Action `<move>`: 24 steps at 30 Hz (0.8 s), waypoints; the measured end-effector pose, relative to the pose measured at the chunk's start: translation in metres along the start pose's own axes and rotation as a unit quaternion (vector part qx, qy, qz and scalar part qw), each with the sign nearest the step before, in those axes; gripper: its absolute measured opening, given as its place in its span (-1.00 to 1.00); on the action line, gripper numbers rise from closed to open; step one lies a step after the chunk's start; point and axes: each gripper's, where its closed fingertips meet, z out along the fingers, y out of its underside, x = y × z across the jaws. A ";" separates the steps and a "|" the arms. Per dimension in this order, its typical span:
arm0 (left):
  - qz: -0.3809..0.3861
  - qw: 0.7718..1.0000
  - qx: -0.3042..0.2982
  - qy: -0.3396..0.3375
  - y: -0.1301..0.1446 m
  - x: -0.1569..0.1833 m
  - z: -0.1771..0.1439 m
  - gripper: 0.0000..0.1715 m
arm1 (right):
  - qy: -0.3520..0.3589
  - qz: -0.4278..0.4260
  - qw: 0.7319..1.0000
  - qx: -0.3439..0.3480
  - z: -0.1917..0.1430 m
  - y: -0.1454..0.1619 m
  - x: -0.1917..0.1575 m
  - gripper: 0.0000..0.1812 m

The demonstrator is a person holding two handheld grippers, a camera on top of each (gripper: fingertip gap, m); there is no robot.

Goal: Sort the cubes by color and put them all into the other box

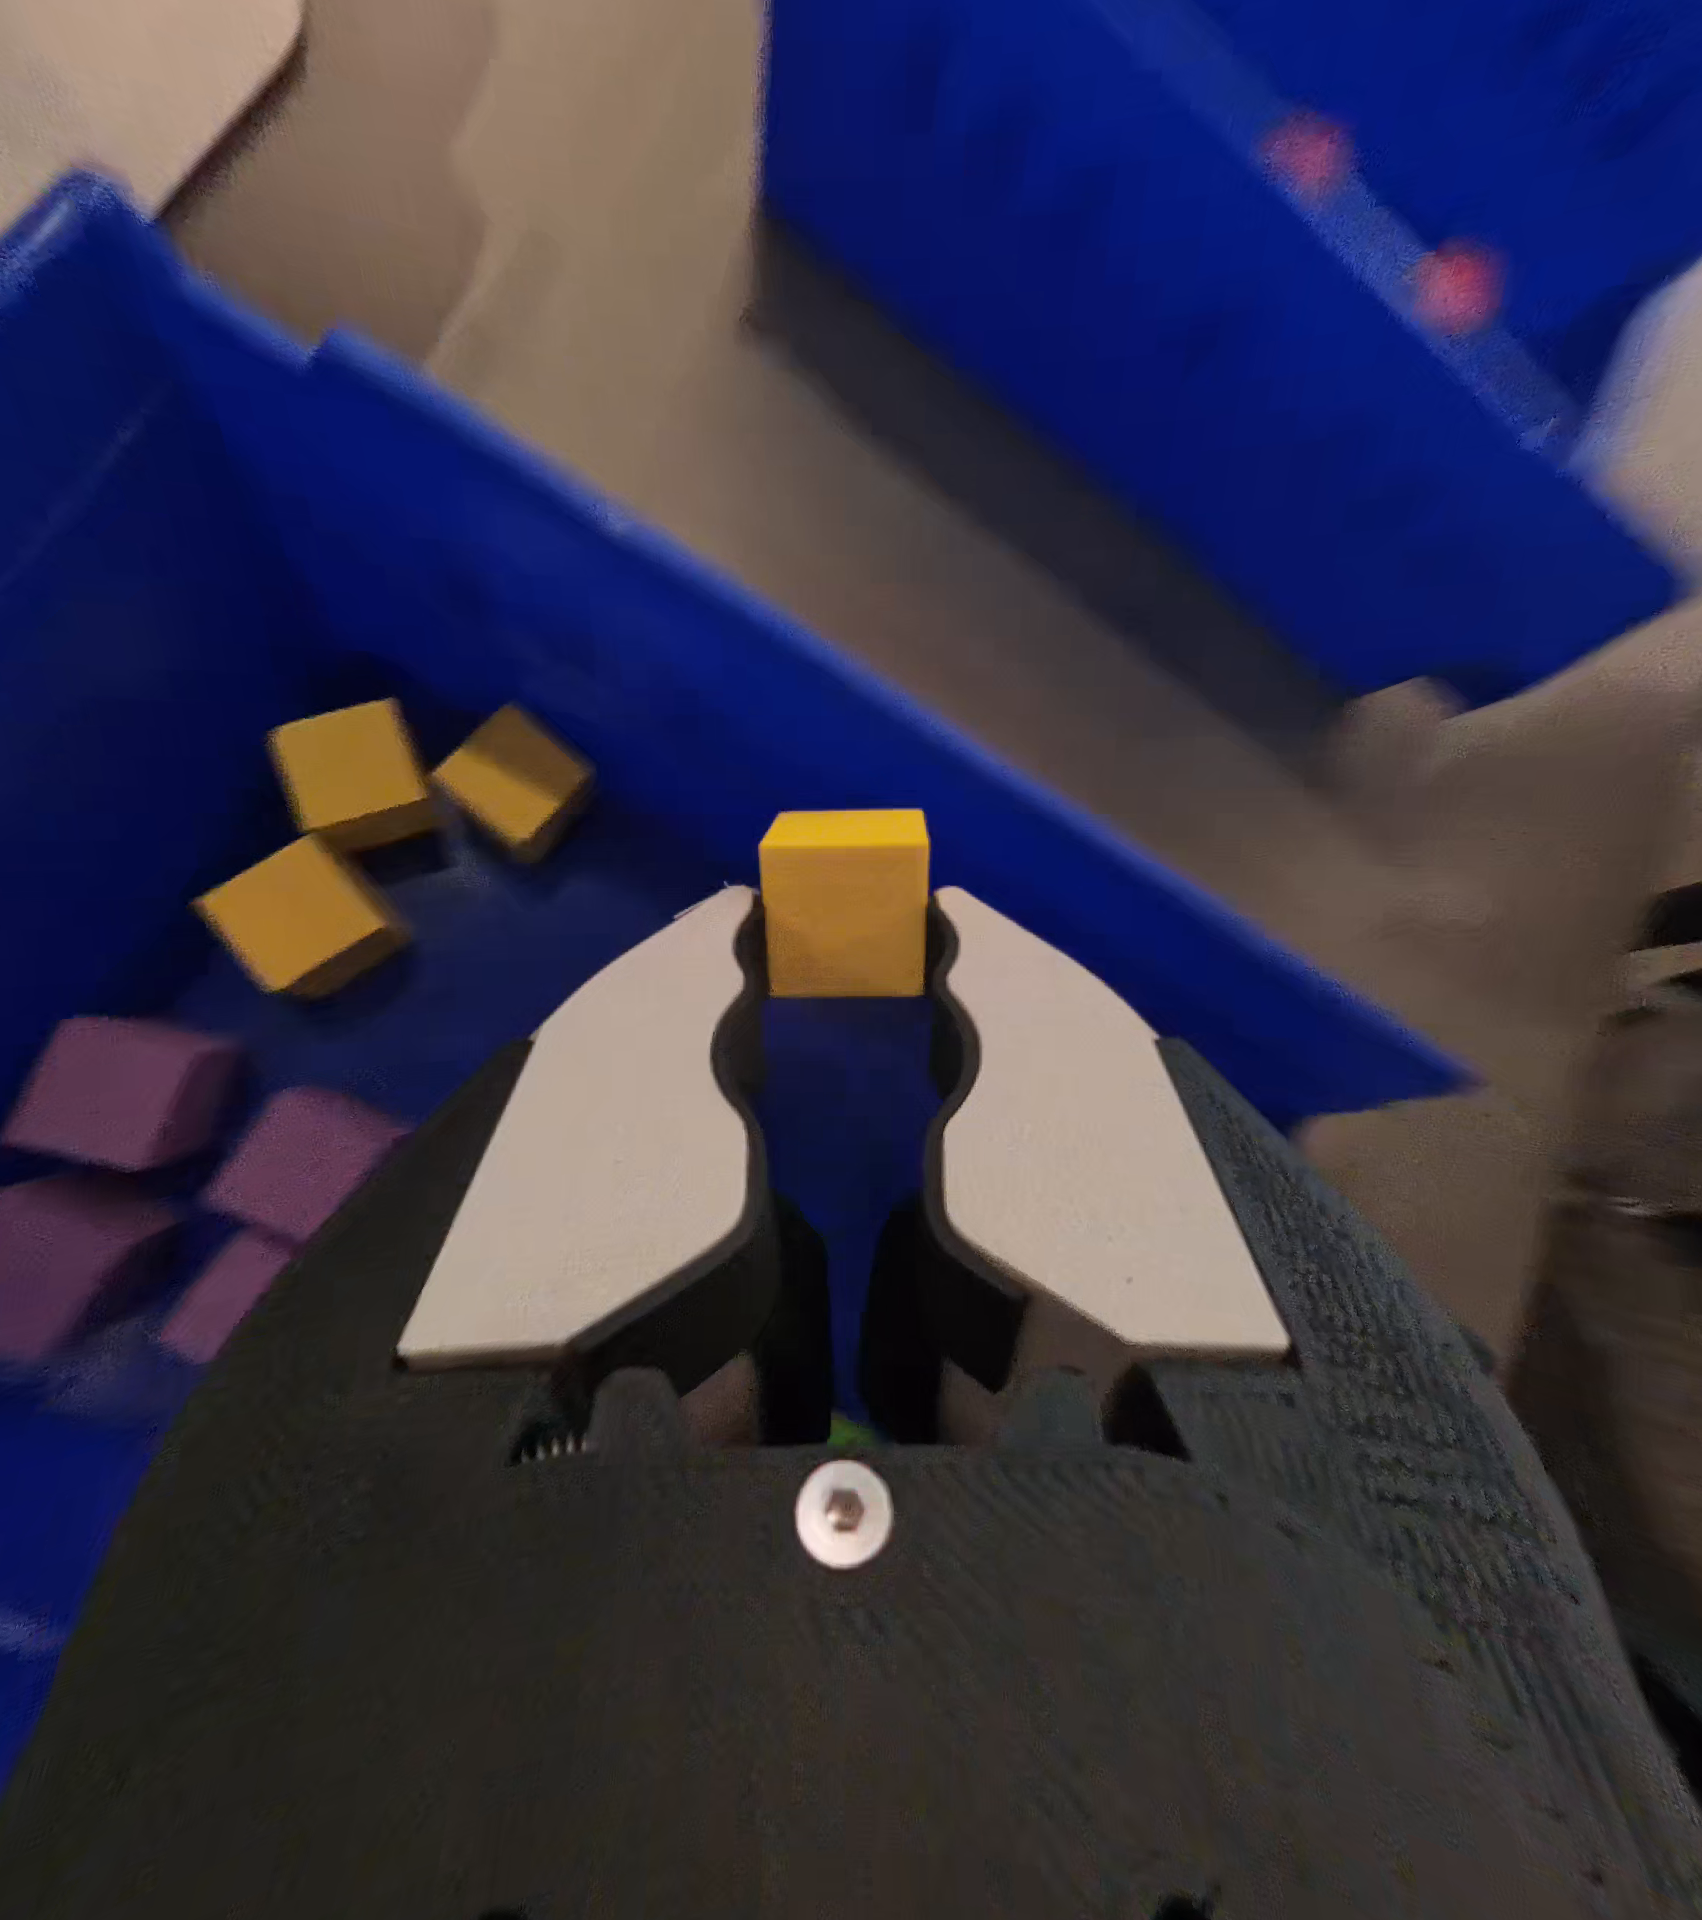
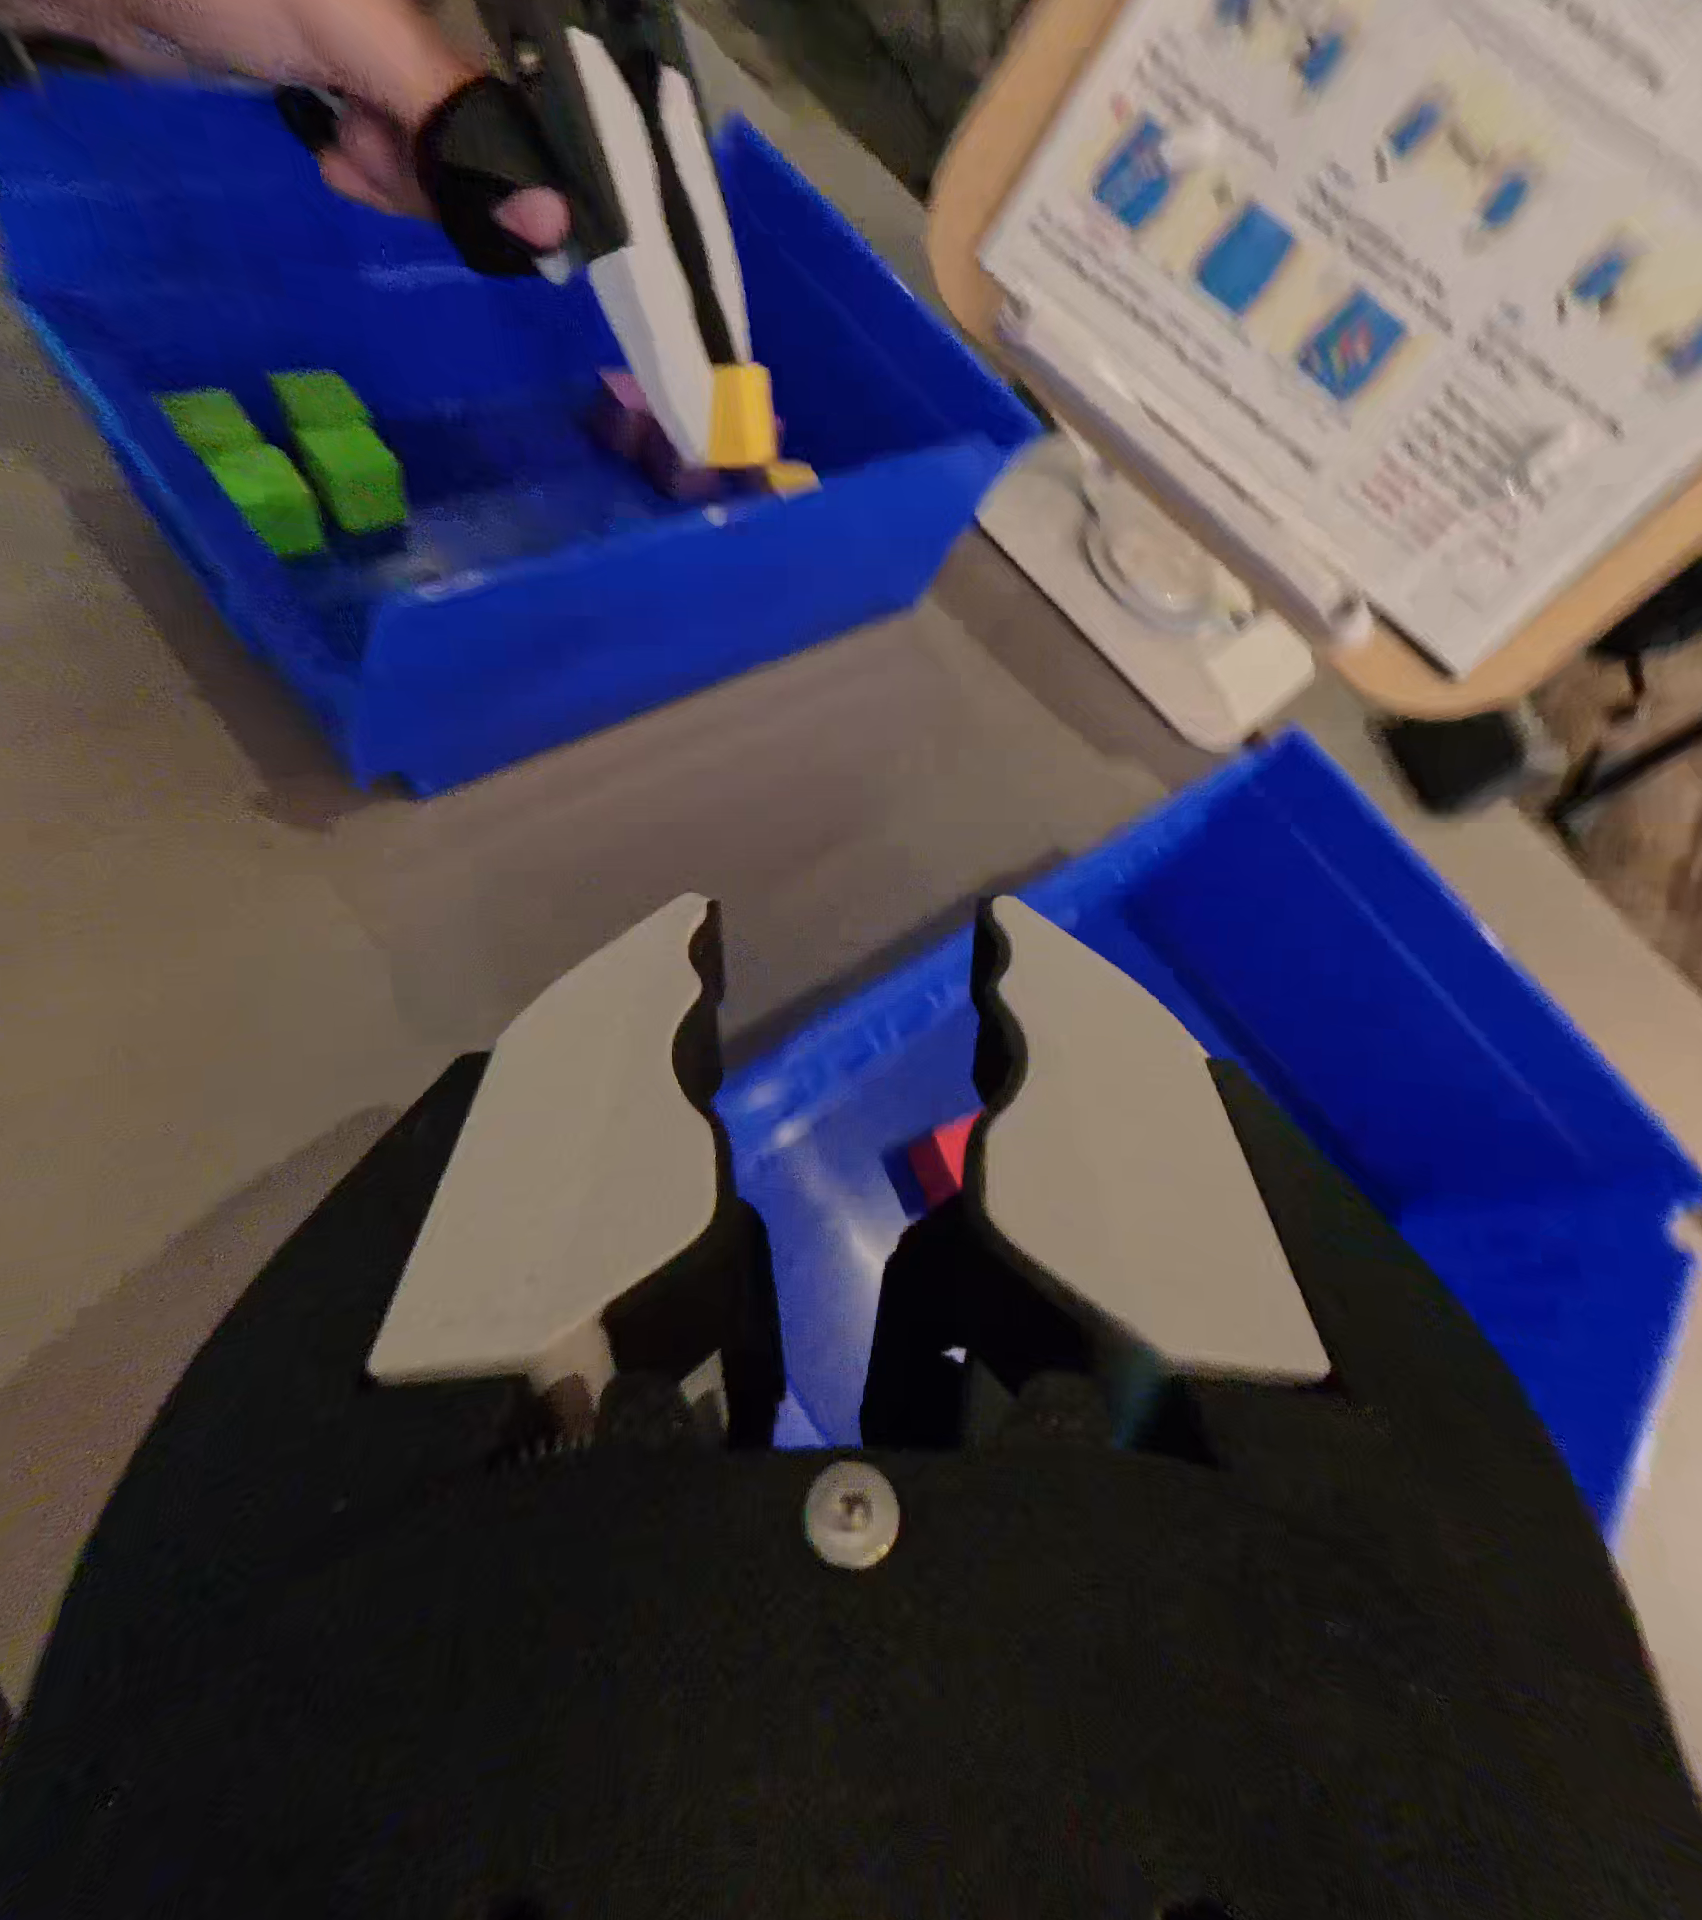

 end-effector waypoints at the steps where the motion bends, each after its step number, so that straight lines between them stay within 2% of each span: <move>1: -0.009 0.998 0.038 0.038 -0.007 0.021 -0.010 -0.67 | -0.011 -0.016 1.000 0.022 0.004 -0.010 -0.009 -0.48; 3: -0.037 0.984 0.116 0.132 -0.023 0.067 -0.030 -0.67 | -0.034 -0.052 0.995 0.079 0.010 -0.034 -0.030 -0.46; 6: -0.087 0.935 0.190 0.285 -0.035 0.128 -0.061 -0.67 | -0.040 -0.098 0.981 0.162 0.014 -0.070 -0.051 -0.45; 9: -0.120 0.898 0.201 0.372 -0.031 0.164 -0.072 -0.67 | -0.032 -0.144 0.964 0.223 0.009 -0.100 -0.064 -0.46; 11: -0.131 0.878 0.197 0.417 -0.028 0.182 -0.075 -0.67 | -0.038 -0.170 0.957 0.231 0.009 -0.110 -0.073 -0.48; 16: -0.137 0.868 0.180 0.441 -0.021 0.201 -0.066 -0.67 | -0.035 -0.212 0.946 0.245 0.007 -0.120 -0.090 -0.68; 20: -0.144 0.855 0.194 0.459 -0.023 0.202 -0.065 -0.65 | -0.026 -0.208 0.951 0.226 0.006 -0.114 -0.085 -0.70; 22: -0.153 0.841 0.224 0.469 -0.028 0.199 -0.075 -0.38 | -0.005 -0.213 0.953 0.218 -0.002 -0.109 -0.071 -0.70; 24: -0.147 0.848 0.257 0.439 -0.029 0.191 -0.084 -0.37 | 0.010 -0.203 0.960 0.193 -0.016 -0.099 -0.045 -0.70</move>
